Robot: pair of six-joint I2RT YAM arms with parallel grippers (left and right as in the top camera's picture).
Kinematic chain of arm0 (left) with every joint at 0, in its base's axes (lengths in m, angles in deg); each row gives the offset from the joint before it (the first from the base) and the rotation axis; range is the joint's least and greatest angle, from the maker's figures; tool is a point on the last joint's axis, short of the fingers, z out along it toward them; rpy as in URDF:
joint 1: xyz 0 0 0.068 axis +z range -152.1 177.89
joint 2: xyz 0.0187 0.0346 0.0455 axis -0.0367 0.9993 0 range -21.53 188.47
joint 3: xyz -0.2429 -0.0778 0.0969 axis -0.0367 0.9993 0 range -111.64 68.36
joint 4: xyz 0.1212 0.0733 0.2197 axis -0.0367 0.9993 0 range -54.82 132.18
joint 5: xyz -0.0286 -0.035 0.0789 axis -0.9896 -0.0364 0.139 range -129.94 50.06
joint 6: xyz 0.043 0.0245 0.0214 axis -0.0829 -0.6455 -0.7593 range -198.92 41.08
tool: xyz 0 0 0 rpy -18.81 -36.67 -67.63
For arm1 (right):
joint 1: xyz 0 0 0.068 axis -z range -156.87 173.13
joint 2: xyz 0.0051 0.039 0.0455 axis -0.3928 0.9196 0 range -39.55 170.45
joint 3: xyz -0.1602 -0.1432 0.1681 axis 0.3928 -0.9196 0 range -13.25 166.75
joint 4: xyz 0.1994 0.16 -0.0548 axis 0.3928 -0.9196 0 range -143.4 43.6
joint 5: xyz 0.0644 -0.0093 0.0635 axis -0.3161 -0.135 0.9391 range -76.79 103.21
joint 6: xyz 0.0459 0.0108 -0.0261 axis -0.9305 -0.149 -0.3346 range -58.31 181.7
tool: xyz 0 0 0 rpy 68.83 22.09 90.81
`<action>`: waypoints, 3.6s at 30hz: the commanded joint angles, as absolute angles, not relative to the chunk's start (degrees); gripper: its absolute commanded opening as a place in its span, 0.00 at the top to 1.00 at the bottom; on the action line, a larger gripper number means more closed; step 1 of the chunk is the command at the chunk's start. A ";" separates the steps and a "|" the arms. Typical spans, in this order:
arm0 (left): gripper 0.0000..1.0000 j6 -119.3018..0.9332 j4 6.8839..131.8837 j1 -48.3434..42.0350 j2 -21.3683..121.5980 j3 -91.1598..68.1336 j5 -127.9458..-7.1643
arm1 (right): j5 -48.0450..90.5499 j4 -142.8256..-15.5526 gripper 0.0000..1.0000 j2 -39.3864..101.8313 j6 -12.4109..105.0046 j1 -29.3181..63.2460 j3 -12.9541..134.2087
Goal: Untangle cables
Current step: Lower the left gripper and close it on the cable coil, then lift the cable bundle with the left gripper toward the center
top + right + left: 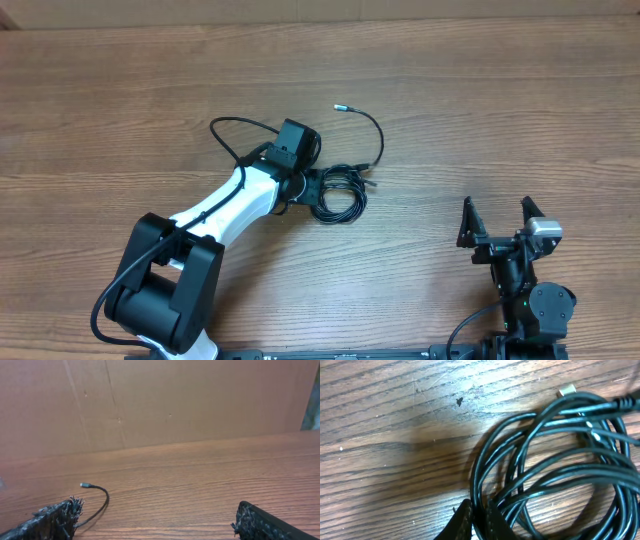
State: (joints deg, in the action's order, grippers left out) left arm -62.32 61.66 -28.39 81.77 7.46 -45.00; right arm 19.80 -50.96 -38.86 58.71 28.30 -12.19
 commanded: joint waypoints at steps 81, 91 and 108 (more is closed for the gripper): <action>0.30 -63.46 60.37 -28.78 83.35 6.67 -53.54 | 19.27 -50.76 0.00 -39.39 58.78 28.52 -12.78; 0.48 -63.44 60.04 -28.78 86.43 6.76 -55.05 | 19.25 -50.76 0.00 -39.39 58.78 28.52 -12.78; 0.96 -61.73 60.13 -28.65 86.34 5.86 -59.10 | 19.25 -50.76 0.00 -39.39 58.78 28.52 -12.78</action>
